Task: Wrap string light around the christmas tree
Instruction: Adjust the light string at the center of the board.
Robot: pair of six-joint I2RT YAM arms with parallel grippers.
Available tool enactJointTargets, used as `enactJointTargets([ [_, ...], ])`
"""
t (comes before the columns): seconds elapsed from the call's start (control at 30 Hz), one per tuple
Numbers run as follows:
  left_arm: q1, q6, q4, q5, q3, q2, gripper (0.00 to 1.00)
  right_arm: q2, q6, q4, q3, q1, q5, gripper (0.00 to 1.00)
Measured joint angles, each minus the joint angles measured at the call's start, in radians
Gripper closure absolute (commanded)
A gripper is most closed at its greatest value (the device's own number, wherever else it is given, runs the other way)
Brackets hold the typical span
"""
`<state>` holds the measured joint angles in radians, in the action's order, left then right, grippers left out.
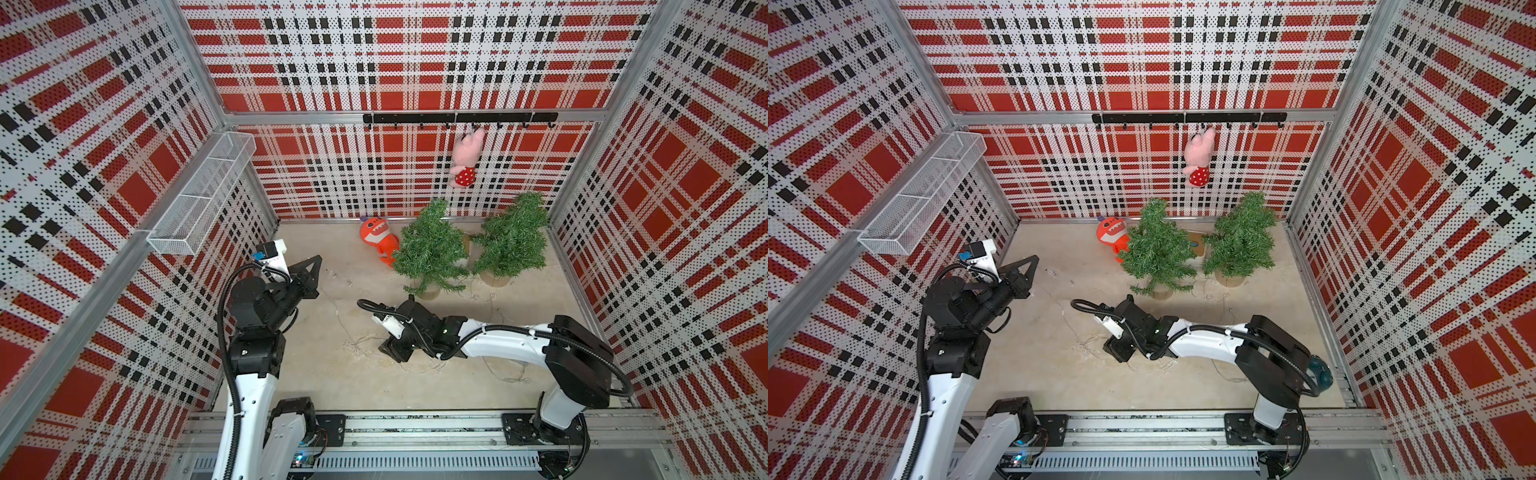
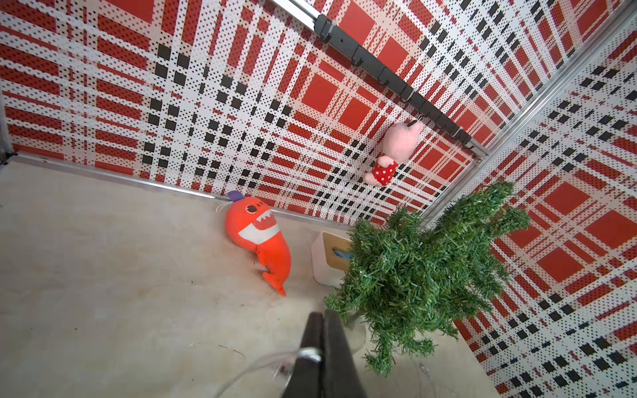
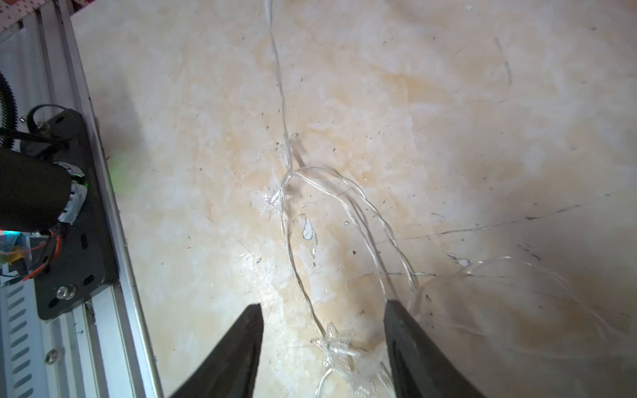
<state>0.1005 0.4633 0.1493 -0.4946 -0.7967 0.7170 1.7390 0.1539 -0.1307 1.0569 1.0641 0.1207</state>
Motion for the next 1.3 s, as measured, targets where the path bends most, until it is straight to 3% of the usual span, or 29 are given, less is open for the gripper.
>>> enactJointTargets([
  [0.33, 0.008, 0.000, 0.011, 0.002, -0.009, -0.013, 1.00, 0.153, -0.052, -0.026, 0.114, -0.002, 0.032, 0.45],
  [0.63, 0.010, 0.000, 0.010, -0.004, -0.014, -0.017, 1.00, 0.267, -0.089, 0.010, 0.183, -0.016, -0.029, 0.50],
  [0.9, 0.011, -0.003, 0.024, -0.004, -0.016, -0.029, 1.00, 0.312, -0.097, 0.068, 0.203, -0.025, -0.042, 0.94],
  [1.03, 0.013, -0.017, 0.047, -0.004, -0.037, -0.030, 1.00, 0.244, -0.076, 0.101, 0.140, -0.027, -0.011, 1.00],
  [1.17, 0.017, -0.019, 0.058, -0.014, -0.041, -0.035, 1.00, 0.056, 0.000, 0.140, 0.059, -0.058, 0.044, 1.00],
  [1.3, 0.006, -0.011, 0.056, -0.029, -0.028, -0.038, 1.00, -0.086, 0.057, 0.200, 0.081, -0.100, 0.100, 1.00],
])
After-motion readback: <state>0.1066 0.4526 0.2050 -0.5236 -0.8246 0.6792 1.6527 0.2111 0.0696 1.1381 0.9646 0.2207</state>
